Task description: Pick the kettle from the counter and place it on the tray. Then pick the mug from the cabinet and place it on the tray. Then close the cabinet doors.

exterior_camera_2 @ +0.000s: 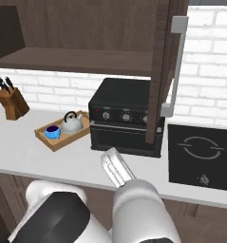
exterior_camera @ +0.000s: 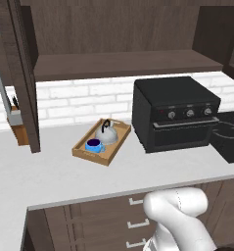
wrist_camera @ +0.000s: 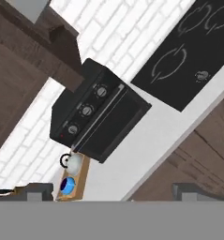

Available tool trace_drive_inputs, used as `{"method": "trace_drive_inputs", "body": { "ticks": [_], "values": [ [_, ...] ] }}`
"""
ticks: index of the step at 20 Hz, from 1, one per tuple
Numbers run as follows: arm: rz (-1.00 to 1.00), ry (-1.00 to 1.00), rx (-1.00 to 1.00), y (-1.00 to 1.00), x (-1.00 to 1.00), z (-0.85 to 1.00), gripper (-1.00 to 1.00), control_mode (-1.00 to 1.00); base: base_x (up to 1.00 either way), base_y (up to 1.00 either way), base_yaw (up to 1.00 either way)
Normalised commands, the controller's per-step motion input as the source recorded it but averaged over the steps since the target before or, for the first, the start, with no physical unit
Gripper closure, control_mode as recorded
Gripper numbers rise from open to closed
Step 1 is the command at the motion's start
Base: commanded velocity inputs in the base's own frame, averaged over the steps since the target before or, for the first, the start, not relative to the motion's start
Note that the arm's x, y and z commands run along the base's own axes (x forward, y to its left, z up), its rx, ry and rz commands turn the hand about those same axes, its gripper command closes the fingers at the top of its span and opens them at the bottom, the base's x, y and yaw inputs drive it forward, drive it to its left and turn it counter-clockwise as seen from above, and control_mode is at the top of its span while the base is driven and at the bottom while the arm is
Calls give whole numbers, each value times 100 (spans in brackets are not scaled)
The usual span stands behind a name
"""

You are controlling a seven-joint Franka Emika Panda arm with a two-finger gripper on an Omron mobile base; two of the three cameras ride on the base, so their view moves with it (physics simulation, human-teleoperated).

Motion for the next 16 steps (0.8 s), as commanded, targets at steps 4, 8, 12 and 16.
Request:
{"method": "trace_drive_inputs", "body": {
  "ticks": [4, 8, 12, 16],
  "values": [
    [0, -4, 12, -46, 14, -5, -100, -100, 0, 0, 0],
    [0, -1, 26, -31, 25, 0, -100, -100, 0, 0, 0],
    [0, 2, 31, -34, 65, -2, -100, -100, 0, 0, 0],
    [0, 0, 28, -41, 62, -18, -100, -100, 0, 0, 0]
  ]
}}
